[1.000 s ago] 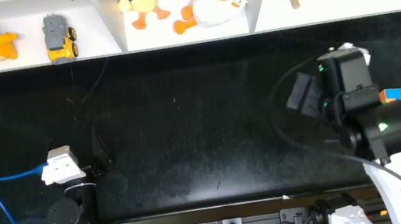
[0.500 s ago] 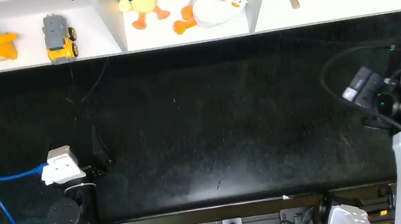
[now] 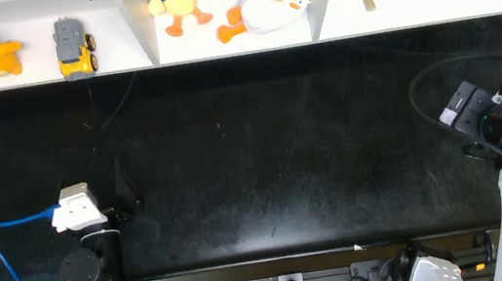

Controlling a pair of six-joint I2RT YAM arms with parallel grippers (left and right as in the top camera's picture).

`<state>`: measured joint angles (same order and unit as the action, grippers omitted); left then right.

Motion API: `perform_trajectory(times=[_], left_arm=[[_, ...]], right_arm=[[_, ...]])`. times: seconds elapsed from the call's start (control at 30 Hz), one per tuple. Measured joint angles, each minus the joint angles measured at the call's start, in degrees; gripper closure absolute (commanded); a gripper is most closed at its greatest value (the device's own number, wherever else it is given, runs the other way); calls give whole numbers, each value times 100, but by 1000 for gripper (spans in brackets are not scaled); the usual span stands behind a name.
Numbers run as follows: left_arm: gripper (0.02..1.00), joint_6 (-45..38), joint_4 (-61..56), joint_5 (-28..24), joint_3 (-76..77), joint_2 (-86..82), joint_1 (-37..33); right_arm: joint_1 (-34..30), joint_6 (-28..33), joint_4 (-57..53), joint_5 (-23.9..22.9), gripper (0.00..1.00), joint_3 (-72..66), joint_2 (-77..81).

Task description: Store Toys

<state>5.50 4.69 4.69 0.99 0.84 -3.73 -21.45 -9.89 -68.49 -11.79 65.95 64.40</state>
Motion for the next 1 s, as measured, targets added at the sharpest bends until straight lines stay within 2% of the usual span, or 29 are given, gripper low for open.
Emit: perform_trajectory(times=[0.17,0.37,0.6,0.93,0.97,1.0], left_arm=[[20,0,-2,0,0,0,0],[20,0,0,0,0,0,0],[20,0,0,0,0,0,0],[20,0,0,0,0,0,0],[20,0,0,0,0,0,0],[20,0,-2,0,0,0,0]], right_arm=[[0,212,284,48,5,0,0],[0,979,704,387,3,0,254],[-39,1882,817,599,1,-2,1320],[-890,2374,1294,1113,64,-4,2098],[-999,2420,1296,1182,1,-4,2162],[-1119,2437,1290,1250,5,-4,2229]])
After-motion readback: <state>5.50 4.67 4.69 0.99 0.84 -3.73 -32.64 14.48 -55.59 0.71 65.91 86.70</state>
